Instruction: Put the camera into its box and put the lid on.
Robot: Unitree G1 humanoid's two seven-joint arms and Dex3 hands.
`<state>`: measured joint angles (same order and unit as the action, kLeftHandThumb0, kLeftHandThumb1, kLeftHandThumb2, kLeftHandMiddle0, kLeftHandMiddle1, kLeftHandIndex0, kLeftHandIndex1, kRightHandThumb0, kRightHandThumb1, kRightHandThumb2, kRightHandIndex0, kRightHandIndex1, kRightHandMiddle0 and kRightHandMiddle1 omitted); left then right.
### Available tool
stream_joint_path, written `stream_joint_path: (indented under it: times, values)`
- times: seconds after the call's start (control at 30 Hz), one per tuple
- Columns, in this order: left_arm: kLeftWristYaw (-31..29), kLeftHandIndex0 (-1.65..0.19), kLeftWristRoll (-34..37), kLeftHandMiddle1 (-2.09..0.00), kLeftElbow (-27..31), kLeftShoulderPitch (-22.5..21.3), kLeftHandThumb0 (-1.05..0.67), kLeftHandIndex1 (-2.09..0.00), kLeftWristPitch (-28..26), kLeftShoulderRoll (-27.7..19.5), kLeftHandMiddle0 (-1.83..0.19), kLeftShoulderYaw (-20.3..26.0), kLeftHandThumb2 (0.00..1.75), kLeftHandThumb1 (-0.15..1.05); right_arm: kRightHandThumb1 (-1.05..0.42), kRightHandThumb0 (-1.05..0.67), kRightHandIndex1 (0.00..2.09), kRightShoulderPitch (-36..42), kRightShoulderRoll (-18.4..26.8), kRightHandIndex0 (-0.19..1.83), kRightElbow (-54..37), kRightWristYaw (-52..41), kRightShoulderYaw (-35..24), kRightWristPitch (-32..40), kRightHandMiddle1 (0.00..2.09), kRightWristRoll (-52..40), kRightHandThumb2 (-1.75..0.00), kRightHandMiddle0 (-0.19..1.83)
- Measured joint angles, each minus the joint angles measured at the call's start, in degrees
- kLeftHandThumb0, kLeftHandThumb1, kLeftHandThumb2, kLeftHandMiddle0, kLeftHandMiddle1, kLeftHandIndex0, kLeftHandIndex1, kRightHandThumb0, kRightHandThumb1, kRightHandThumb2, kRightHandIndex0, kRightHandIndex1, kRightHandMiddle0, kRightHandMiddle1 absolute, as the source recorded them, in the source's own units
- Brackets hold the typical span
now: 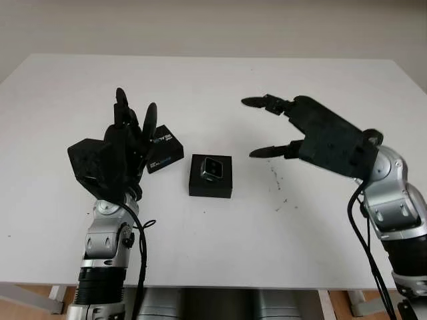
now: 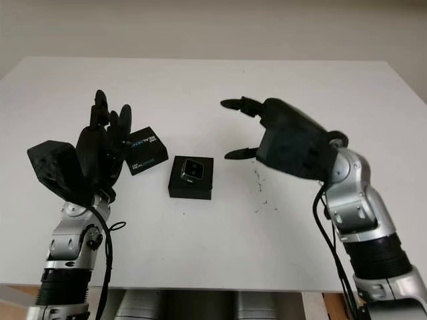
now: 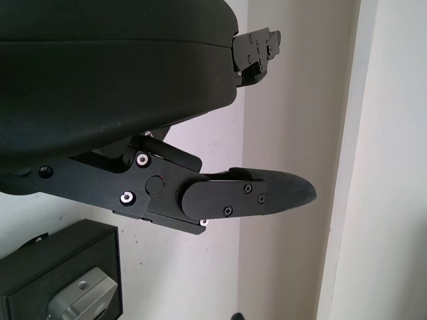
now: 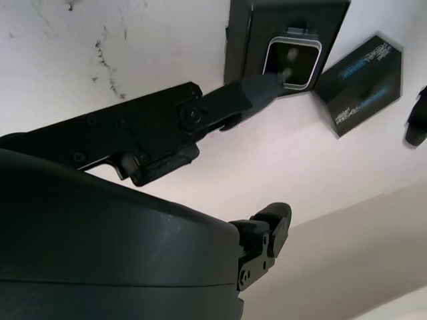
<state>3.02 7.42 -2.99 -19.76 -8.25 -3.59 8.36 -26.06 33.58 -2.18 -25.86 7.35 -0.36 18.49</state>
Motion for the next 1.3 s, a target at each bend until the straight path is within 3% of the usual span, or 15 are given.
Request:
stream_joint_path:
  times: [0.1, 0.33, 0.53, 0.8, 1.3]
  values:
    - [-0.48, 0.19, 0.22, 0.0, 0.2, 0.11, -0.69, 0.0, -0.18, -0.18, 0.19, 0.25, 0.39, 1.05, -1.05, -0.64, 0.06, 0.32, 1.4, 0.17, 2.28, -0.66, 2.17, -9.46, 0.27, 1.19, -0.31, 0.14]
    - [-0.89, 0.19, 0.57, 0.0, 0.25, 0.14, -0.69, 0.0, -0.48, -0.8, 0.19, 0.89, 0.38, 1.05, -1.05, -0.74, 0.04, -0.01, 1.85, 0.14, 12.16, 3.17, 6.81, -28.05, 0.19, 6.67, -0.46, 0.12]
    - [-1.46, 0.19, 1.21, 0.0, 0.25, 0.14, -0.67, 0.0, -0.5, -0.82, 0.19, 1.18, 0.38, 1.05, -1.05, -0.81, 0.02, -2.1, 1.8, 0.07, 17.27, 5.73, 9.9, -35.53, 0.14, 12.53, -0.56, 0.06]
    - [-1.71, 0.19, 1.18, 0.0, 0.31, 0.14, -0.67, 0.0, -0.49, -0.86, 0.19, 1.48, 0.4, 1.05, -1.05, -0.85, 0.01, -4.3, 0.84, -0.01, 21.0, 11.14, 12.19, -38.04, 0.1, 19.42, -0.6, 0.0]
    - [-1.92, 0.19, 1.09, 0.0, 1.93, 0.62, -0.68, 0.0, -1.0, -0.86, 0.19, 1.45, 0.38, 1.05, -1.05, -0.83, 0.02, -4.82, 0.66, -0.12, 21.35, 13.74, 13.16, -33.23, 0.05, 24.22, -0.55, -0.07]
